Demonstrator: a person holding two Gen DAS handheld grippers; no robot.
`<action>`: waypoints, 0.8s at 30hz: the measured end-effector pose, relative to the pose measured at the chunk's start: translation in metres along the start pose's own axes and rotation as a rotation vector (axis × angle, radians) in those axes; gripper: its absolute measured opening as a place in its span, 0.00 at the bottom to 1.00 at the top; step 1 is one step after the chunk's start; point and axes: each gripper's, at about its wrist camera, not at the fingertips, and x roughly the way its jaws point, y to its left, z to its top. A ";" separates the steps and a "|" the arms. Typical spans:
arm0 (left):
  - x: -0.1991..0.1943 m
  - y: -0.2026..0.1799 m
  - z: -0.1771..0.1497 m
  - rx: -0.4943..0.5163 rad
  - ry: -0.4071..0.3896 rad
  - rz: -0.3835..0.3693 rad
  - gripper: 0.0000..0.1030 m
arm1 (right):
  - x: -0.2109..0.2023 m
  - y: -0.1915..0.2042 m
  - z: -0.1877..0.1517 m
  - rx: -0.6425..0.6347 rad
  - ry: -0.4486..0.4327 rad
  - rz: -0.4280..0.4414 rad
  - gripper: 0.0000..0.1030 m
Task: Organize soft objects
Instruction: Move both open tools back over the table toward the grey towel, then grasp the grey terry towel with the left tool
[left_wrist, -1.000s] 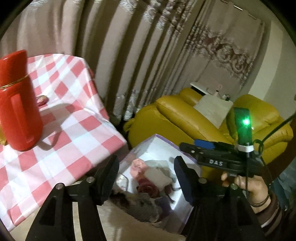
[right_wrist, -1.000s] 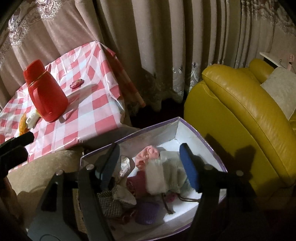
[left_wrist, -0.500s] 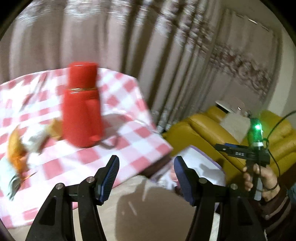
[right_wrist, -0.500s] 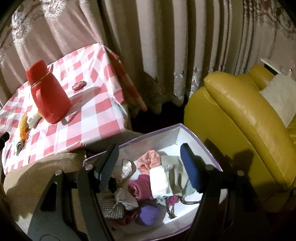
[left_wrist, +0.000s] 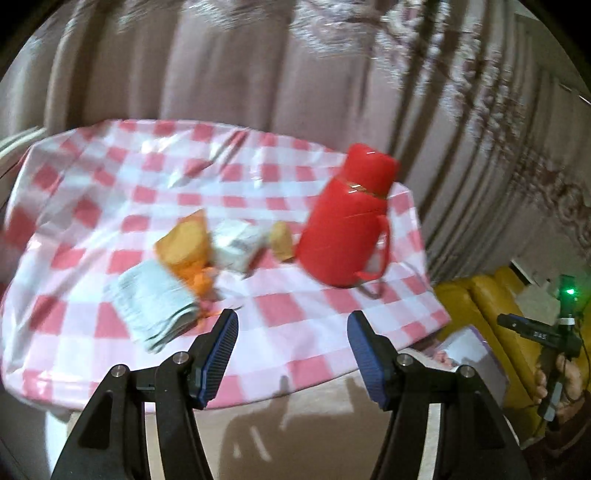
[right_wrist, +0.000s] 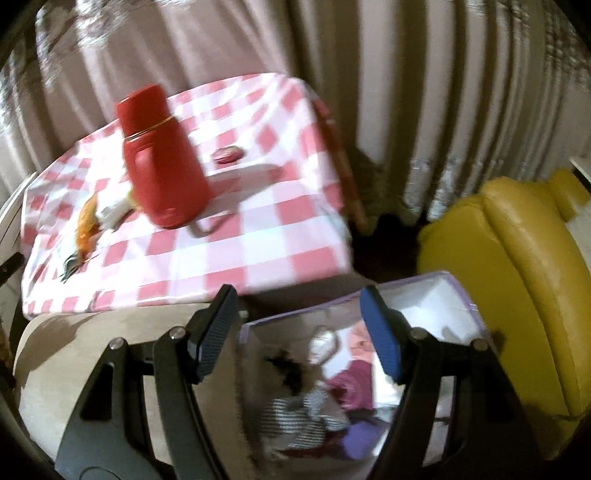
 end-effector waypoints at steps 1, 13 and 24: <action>0.000 0.009 -0.003 -0.018 0.013 0.019 0.60 | 0.002 0.007 0.001 -0.013 0.003 0.012 0.70; 0.024 0.075 -0.006 -0.248 0.118 0.146 0.60 | 0.042 0.126 0.023 -0.197 0.052 0.202 0.70; 0.081 0.130 0.021 -0.448 0.206 0.250 0.61 | 0.079 0.209 0.034 -0.307 0.094 0.294 0.70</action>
